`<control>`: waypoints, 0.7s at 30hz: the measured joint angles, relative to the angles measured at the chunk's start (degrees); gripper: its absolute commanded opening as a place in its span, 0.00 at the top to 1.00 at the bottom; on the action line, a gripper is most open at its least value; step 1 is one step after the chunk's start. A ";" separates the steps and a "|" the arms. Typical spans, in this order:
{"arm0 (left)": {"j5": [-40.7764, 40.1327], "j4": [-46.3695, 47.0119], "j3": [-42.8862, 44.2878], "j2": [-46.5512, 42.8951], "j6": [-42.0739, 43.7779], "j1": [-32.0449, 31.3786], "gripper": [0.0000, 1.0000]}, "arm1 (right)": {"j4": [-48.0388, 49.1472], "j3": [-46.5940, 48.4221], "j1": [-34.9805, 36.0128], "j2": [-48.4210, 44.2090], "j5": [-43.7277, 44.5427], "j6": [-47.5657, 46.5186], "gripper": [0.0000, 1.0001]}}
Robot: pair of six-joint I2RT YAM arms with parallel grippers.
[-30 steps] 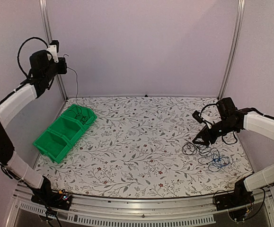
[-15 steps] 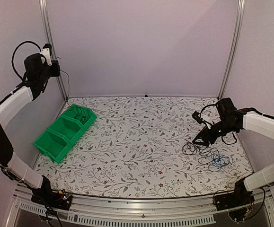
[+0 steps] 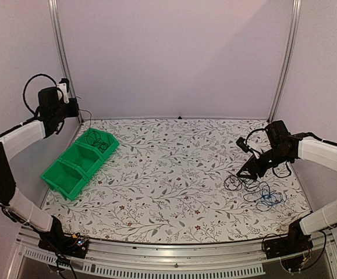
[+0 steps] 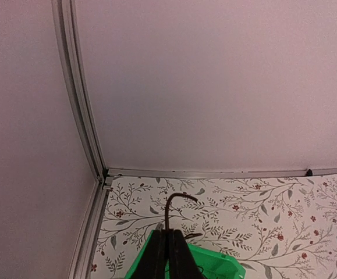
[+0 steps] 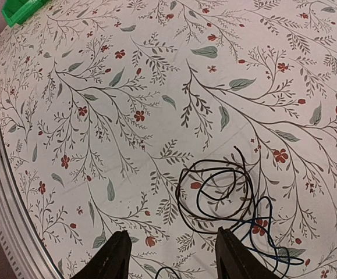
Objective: Untangle the cables
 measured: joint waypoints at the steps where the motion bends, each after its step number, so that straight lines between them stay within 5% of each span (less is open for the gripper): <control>1: 0.09 0.04 -0.74 0.02 -0.39 0.00 1.00 | 0.02 0.00 0.00 0.07 0.00 0.00 0.47; 21: -1.33 -0.15 -6.38 6.67 -2.84 -2.54 1.00 | 0.00 0.00 -0.04 1.84 0.17 -0.02 0.46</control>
